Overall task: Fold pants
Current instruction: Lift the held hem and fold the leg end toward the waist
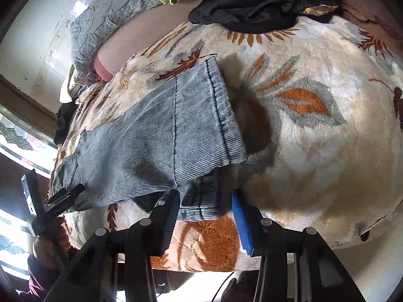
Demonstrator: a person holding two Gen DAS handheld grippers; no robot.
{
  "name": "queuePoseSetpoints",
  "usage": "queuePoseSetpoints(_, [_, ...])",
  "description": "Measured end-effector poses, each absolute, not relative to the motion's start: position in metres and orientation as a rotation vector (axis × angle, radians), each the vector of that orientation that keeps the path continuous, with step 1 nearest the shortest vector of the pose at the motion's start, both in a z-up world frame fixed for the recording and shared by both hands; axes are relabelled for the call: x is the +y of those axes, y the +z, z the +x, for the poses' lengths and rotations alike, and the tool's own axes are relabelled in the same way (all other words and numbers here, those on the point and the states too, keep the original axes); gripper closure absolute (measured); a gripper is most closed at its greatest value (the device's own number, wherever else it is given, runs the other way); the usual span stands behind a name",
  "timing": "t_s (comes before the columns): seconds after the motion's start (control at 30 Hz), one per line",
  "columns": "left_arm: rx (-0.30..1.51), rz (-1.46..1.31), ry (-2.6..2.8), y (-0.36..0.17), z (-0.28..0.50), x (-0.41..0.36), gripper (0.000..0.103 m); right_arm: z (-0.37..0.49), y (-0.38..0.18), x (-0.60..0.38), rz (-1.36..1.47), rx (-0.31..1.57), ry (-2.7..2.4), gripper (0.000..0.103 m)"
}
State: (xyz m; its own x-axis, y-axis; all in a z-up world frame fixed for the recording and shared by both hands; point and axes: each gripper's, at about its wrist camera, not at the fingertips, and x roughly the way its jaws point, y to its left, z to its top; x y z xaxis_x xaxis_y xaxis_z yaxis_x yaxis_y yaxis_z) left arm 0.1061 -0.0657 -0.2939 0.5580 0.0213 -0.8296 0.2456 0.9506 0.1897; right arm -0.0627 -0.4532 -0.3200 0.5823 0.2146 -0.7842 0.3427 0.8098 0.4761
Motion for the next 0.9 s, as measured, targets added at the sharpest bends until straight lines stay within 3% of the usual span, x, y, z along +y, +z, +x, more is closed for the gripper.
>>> queuePoseSetpoints(0.13, [0.97, 0.288, -0.145, -0.291, 0.105, -0.066, 0.002, -0.05, -0.32, -0.445, 0.573, 0.98, -0.095, 0.059])
queuePoseSetpoints(0.27, [0.96, 0.3, -0.138, -0.29, 0.104, -0.065, 0.002, -0.04, -0.314, -0.432, 0.423, 1.014, -0.122, 0.082])
queuePoseSetpoints(0.37, [0.967, 0.289, -0.137, -0.29, 0.105, -0.064, 0.002, -0.037, -0.302, -0.425, 0.321, 1.022, -0.131, 0.091])
queuePoseSetpoints(0.6, [0.948, 0.286, -0.169, -0.287, 0.101, -0.071, 0.002, -0.039, -0.253, -0.419, 0.104, 0.902, -0.256, 0.094])
queuePoseSetpoints(0.7, [0.948, 0.31, -0.193, -0.29, 0.098, -0.078, 0.002, -0.033, -0.277, -0.424, 0.052, 0.929, -0.308, 0.095])
queuePoseSetpoints(0.77, [0.956, 0.325, -0.205, -0.292, 0.097, -0.081, 0.002, -0.028, -0.306, -0.435, 0.012, 0.975, -0.404, 0.101])
queuePoseSetpoints(0.9, [0.959, 0.34, -0.216, -0.293, 0.093, -0.078, 0.002, -0.053, -0.302, -0.476, 0.348, 0.961, -0.387, 0.099])
